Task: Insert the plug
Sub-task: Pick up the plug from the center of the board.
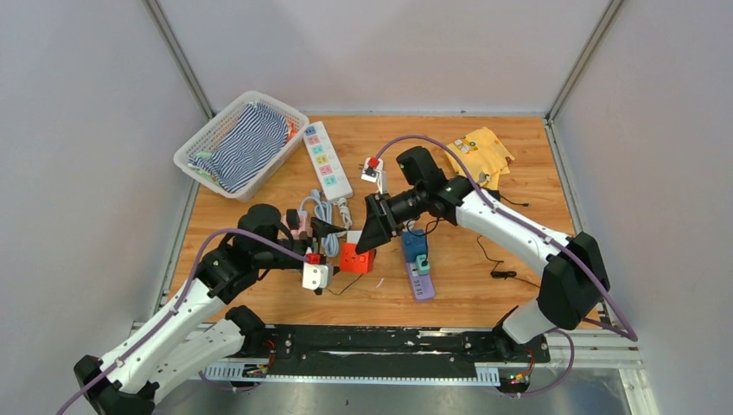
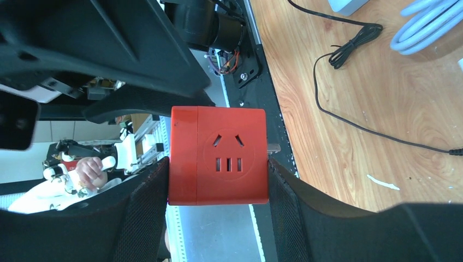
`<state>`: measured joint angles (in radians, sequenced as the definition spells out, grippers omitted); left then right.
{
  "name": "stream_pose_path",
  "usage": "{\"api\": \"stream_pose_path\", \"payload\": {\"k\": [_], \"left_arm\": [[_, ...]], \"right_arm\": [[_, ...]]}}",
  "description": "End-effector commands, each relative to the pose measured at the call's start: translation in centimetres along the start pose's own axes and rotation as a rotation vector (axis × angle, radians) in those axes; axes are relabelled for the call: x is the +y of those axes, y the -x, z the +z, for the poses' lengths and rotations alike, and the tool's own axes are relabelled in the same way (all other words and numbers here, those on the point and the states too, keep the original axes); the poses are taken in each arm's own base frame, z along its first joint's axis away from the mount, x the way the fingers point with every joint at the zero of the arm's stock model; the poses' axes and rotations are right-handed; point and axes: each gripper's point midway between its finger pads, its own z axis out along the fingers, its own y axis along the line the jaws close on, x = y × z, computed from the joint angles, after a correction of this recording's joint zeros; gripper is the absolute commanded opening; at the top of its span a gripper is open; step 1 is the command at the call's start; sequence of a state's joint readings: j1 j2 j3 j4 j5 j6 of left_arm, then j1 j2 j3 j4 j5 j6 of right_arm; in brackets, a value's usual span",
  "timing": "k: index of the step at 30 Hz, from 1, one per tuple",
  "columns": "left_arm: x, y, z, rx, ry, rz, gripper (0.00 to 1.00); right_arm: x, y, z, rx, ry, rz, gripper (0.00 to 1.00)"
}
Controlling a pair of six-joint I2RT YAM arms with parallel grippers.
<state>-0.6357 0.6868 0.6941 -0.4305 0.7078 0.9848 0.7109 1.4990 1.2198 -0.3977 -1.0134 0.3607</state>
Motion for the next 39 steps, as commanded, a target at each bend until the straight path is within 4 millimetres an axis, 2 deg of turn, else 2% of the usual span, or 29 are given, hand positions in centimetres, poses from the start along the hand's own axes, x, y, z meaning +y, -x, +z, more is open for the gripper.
{"api": "stream_pose_path", "payload": {"k": [1,6,13,29,39], "left_arm": [[-0.2,-0.3,0.5,0.056,-0.035,0.094,0.89],[-0.5,-0.6,0.9,0.082,-0.053,0.048,0.95],[-0.4,0.3,0.4,0.074,-0.051,-0.028,0.98],[-0.3,-0.8,2.5,0.122,-0.112,-0.134,0.87],[-1.1,-1.9,2.5,0.165,-0.131,-0.147,0.79]], "right_arm": [[0.0,-0.4,0.0,0.020,0.023,0.081,0.00],[-1.0,-0.3,0.2,0.020,-0.015,0.086,0.00],[-2.3,-0.3,0.3,0.026,-0.076,0.095,0.00],[-2.4,0.6,0.6,0.018,-0.087,0.127,0.00],[-2.7,0.9,1.0,0.029,-0.074,0.147,0.00]]}}
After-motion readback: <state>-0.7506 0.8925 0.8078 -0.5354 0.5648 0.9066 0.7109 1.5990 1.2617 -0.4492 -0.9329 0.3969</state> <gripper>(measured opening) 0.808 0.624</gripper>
